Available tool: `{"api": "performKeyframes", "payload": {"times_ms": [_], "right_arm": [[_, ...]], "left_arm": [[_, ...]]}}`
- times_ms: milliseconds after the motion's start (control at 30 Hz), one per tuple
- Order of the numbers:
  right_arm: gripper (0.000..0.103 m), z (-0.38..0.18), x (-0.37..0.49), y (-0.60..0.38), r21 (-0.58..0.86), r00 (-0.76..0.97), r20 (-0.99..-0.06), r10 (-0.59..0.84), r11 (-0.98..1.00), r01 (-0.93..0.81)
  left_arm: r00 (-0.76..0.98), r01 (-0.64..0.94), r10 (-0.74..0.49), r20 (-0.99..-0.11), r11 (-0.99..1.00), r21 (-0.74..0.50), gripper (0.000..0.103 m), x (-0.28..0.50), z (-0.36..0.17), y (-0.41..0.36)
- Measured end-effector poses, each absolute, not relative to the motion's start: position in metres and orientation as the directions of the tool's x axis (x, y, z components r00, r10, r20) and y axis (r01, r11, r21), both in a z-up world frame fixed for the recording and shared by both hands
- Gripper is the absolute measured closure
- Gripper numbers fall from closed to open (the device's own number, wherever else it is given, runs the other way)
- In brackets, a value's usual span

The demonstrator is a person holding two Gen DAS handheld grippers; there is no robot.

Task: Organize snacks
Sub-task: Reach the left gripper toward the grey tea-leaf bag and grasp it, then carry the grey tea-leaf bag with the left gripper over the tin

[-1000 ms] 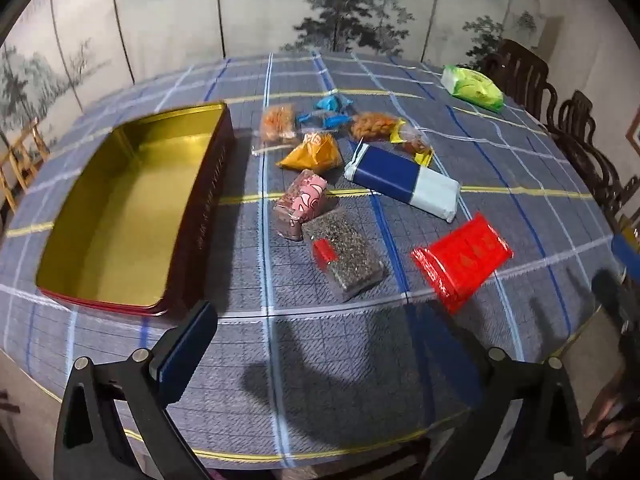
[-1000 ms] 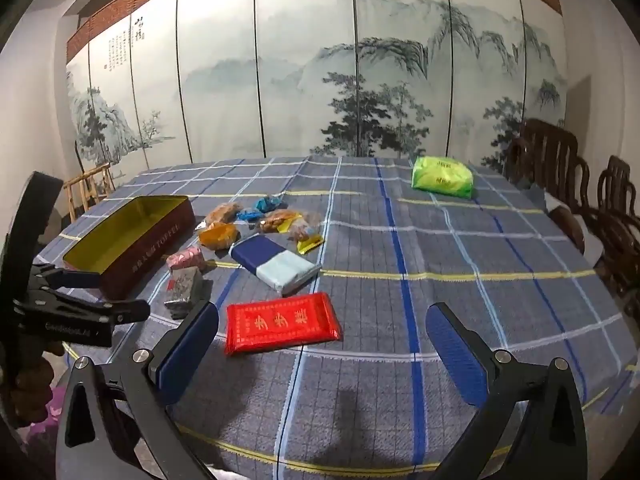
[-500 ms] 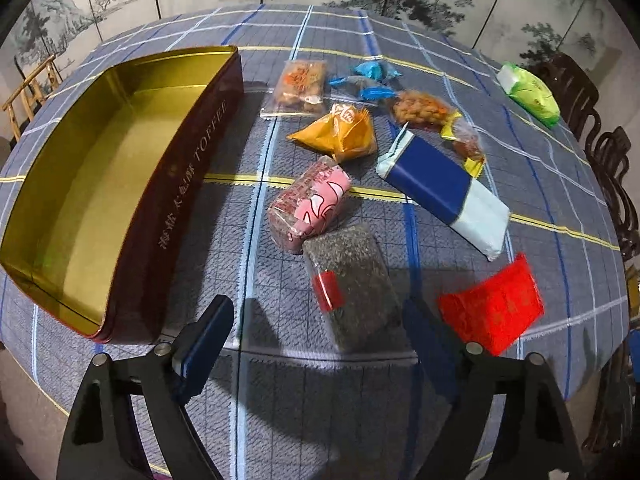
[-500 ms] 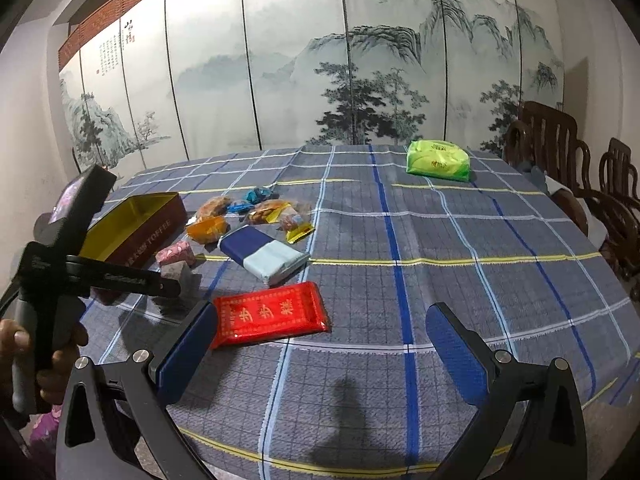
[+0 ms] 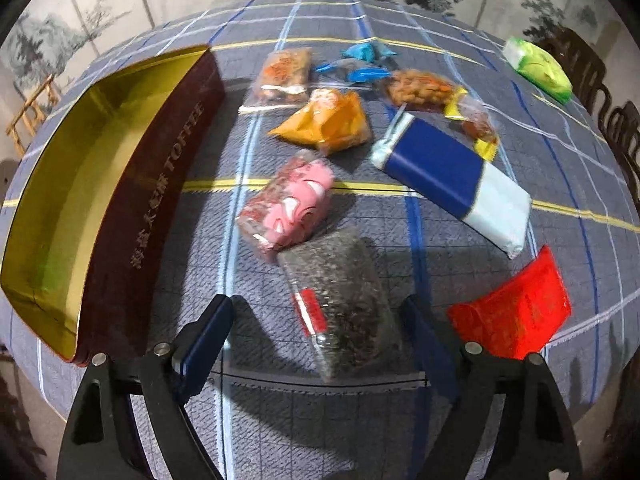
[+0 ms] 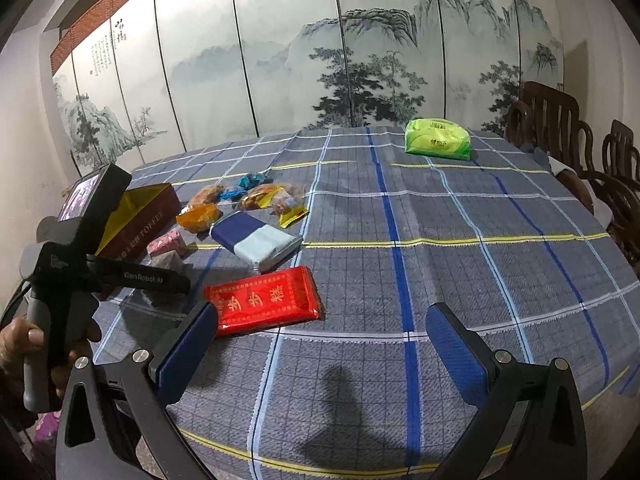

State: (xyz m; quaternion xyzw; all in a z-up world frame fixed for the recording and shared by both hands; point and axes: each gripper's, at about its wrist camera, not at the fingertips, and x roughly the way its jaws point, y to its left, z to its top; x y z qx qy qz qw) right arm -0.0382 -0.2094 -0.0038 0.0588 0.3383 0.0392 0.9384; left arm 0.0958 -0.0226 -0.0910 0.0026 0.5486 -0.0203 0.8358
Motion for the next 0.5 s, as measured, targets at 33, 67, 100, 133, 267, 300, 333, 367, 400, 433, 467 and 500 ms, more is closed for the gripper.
{"api": "performKeyframes", "payload": {"times_ms": [33, 67, 100, 133, 267, 300, 333, 367, 400, 433, 467, 500], "right_arm": [[0.0, -0.005, -0.037, -0.21, 0.139, 0.767, -0.632, 0.114, 0.99, -0.032], [0.0, -0.006, -0.036, -0.211, 0.143, 0.765, -0.634, 0.115, 0.989, -0.029], [0.0, -0.007, -0.035, -0.211, 0.147, 0.763, -0.636, 0.116, 0.989, -0.027], [0.0, -0.008, -0.035, -0.211, 0.151, 0.76, -0.639, 0.117, 0.988, -0.026], [0.0, -0.009, -0.033, -0.212, 0.155, 0.753, -0.647, 0.117, 0.988, -0.021], [0.0, -0.009, -0.033, -0.212, 0.154, 0.754, -0.647, 0.116, 0.988, -0.019], [0.0, -0.009, -0.034, -0.213, 0.153, 0.755, -0.646, 0.114, 0.988, -0.019], [0.0, -0.008, -0.034, -0.213, 0.151, 0.756, -0.645, 0.111, 0.988, -0.017], [0.0, -0.008, -0.034, -0.213, 0.148, 0.757, -0.645, 0.108, 0.989, -0.015], [0.0, -0.007, -0.035, -0.213, 0.145, 0.756, -0.647, 0.104, 0.989, -0.012], [0.0, -0.007, -0.035, -0.213, 0.144, 0.755, -0.648, 0.102, 0.989, -0.01], [0.0, -0.006, -0.035, -0.213, 0.145, 0.755, -0.648, 0.101, 0.989, -0.009]], "left_arm": [[0.416, 0.068, -0.038, -0.909, 0.998, -0.011, 0.026, 0.094, -0.091, -0.026], [0.425, 0.081, -0.046, -0.904, 0.997, -0.012, 0.03, 0.093, -0.09, -0.027], [0.435, 0.089, -0.049, -0.899, 0.996, -0.011, 0.045, 0.092, -0.089, -0.029], [0.447, 0.103, -0.05, -0.893, 0.995, -0.005, 0.068, 0.091, -0.086, -0.032], [0.456, 0.141, -0.036, -0.889, 0.989, 0.032, 0.071, 0.086, -0.083, -0.039], [0.46, 0.146, -0.038, -0.887, 0.989, 0.033, 0.072, 0.083, -0.083, -0.04], [0.453, 0.156, -0.067, -0.889, 0.988, 0.005, 0.072, 0.079, -0.083, -0.039], [0.452, 0.161, -0.093, -0.887, 0.987, -0.022, 0.072, 0.075, -0.081, -0.037], [0.459, 0.162, -0.099, -0.883, 0.986, -0.026, 0.072, 0.072, -0.078, -0.037], [0.473, 0.171, -0.107, -0.874, 0.985, -0.028, 0.072, 0.066, -0.073, -0.037], [0.485, 0.179, -0.114, -0.867, 0.983, -0.029, 0.072, 0.062, -0.068, -0.037], [0.496, 0.183, -0.117, -0.86, 0.983, -0.028, 0.072, 0.059, -0.063, -0.037]]}}
